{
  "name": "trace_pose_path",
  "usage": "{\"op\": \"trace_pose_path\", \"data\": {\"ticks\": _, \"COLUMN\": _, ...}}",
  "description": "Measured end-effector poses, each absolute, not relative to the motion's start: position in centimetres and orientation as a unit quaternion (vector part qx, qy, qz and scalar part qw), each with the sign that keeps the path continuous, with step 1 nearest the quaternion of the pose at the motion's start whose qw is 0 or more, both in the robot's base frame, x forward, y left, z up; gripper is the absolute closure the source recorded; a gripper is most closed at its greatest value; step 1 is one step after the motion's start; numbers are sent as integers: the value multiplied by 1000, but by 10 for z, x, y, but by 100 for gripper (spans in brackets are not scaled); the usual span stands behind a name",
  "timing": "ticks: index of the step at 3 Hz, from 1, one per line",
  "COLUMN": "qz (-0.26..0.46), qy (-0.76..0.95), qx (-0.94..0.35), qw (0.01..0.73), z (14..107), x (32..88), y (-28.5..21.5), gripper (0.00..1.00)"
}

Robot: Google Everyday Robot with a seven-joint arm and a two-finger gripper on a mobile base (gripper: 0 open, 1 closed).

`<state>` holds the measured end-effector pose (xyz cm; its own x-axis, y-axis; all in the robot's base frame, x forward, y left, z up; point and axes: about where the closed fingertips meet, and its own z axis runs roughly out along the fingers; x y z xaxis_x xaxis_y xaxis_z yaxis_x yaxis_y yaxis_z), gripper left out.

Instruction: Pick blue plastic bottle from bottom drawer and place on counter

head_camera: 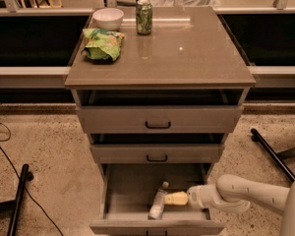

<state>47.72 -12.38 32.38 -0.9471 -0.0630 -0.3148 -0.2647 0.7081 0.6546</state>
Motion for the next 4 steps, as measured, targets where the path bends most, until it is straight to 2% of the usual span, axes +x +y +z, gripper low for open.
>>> {"op": "trace_pose_path", "data": {"ticks": 1, "qz": 355, "qy": 919, "qx": 40, "qw": 167, "z": 285, "x": 525, "y": -140, "gripper": 0}}
{"op": "trace_pose_path", "data": {"ticks": 2, "qz": 323, "qy": 923, "qx": 116, "qw": 173, "z": 247, "x": 550, "y": -151, "gripper": 0}}
{"op": "trace_pose_path", "data": {"ticks": 4, "qz": 281, "qy": 940, "qx": 144, "qw": 131, "z": 197, "x": 568, "y": -129, "gripper": 0}}
